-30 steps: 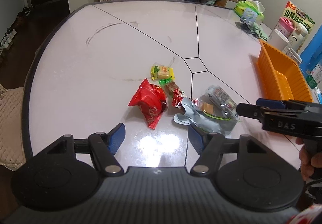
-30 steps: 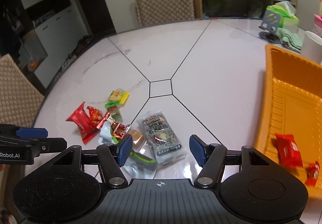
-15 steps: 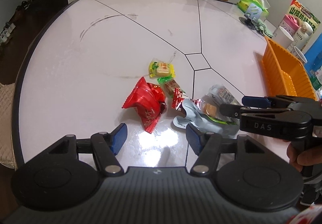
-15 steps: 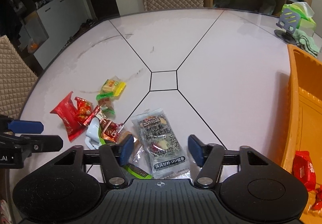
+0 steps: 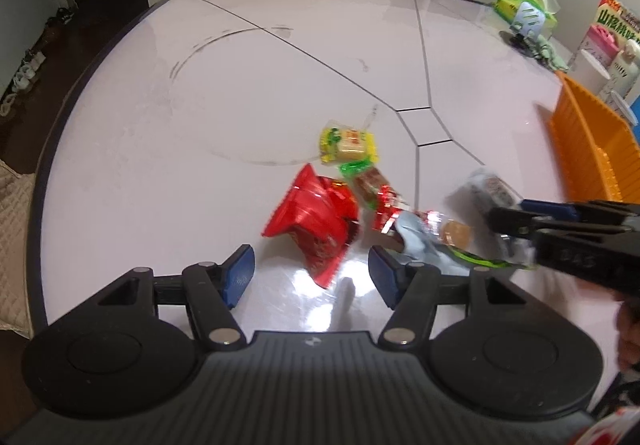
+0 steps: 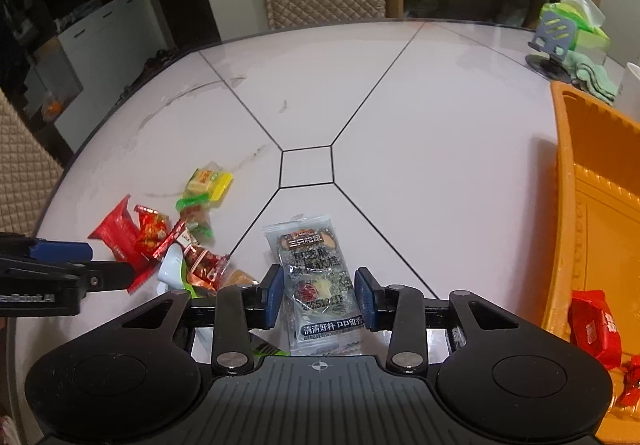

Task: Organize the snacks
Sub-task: 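Grasp the silver snack pack with the right gripper while the left grasps a red candy, then carry both snacks over the orange tray and release them inside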

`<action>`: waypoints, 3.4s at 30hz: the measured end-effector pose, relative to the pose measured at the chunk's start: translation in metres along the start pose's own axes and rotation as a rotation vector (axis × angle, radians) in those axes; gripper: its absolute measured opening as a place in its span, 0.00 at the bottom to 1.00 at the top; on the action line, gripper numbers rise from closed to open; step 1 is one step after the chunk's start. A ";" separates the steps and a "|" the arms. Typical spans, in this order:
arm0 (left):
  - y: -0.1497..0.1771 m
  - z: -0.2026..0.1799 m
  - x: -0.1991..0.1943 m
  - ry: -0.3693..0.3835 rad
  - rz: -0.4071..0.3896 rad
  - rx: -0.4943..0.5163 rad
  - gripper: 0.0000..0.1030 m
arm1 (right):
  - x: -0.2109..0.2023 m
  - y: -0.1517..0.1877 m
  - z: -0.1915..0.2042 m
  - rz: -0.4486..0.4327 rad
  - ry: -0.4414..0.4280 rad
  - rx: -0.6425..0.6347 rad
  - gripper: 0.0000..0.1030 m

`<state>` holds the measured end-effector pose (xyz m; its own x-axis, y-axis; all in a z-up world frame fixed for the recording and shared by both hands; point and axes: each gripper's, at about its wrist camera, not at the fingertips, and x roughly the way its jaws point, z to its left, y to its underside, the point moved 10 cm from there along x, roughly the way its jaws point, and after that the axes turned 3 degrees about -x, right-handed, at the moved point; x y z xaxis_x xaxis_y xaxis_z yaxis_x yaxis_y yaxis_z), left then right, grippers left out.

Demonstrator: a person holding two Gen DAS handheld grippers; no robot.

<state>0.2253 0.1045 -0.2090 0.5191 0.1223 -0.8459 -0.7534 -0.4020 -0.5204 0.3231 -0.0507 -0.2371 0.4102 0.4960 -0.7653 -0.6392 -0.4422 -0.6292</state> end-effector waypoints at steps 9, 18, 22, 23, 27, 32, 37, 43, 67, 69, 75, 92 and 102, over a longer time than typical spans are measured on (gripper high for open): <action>-0.008 0.035 0.007 -0.078 -0.012 -0.024 0.57 | -0.008 -0.003 -0.010 -0.006 0.001 0.073 0.38; -0.018 0.038 -0.004 -0.035 -0.036 0.025 0.52 | -0.017 -0.004 -0.015 -0.018 0.003 0.115 0.38; -0.019 0.018 -0.005 0.006 -0.054 0.044 0.52 | -0.023 -0.005 -0.019 -0.026 0.007 0.128 0.38; -0.019 0.015 -0.004 0.006 -0.059 0.048 0.52 | -0.024 -0.005 -0.019 -0.028 0.007 0.131 0.38; -0.020 0.007 0.007 0.013 -0.050 0.057 0.49 | -0.030 -0.005 -0.022 -0.035 0.012 0.138 0.38; -0.022 0.005 0.016 0.011 -0.044 0.060 0.38 | -0.035 -0.003 -0.024 -0.040 0.017 0.149 0.38; -0.025 0.002 0.018 0.017 -0.048 0.064 0.24 | -0.041 -0.002 -0.024 -0.046 0.015 0.156 0.38; -0.025 0.007 0.006 0.025 -0.067 0.065 0.19 | -0.049 -0.001 -0.018 -0.061 0.000 0.163 0.38; 0.001 -0.088 -0.080 0.236 -0.069 0.187 0.19 | -0.137 0.036 -0.031 -0.151 0.027 0.246 0.38; 0.004 -0.106 -0.083 0.261 -0.066 0.216 0.19 | -0.148 0.039 -0.040 -0.163 0.046 0.264 0.38; 0.008 -0.164 -0.087 0.343 -0.064 0.304 0.19 | -0.180 0.052 -0.073 -0.201 0.116 0.325 0.38; -0.010 -0.304 -0.073 0.485 -0.073 0.441 0.19 | -0.217 0.060 -0.178 -0.259 0.227 0.486 0.38; -0.026 -0.347 -0.034 0.469 -0.044 0.467 0.19 | -0.185 0.047 -0.220 -0.241 0.256 0.489 0.38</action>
<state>0.3674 -0.2044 -0.1258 0.5946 -0.3212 -0.7371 -0.7684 0.0431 -0.6385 0.3603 -0.3274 -0.1554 0.6854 0.3168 -0.6556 -0.7090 0.0852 -0.7000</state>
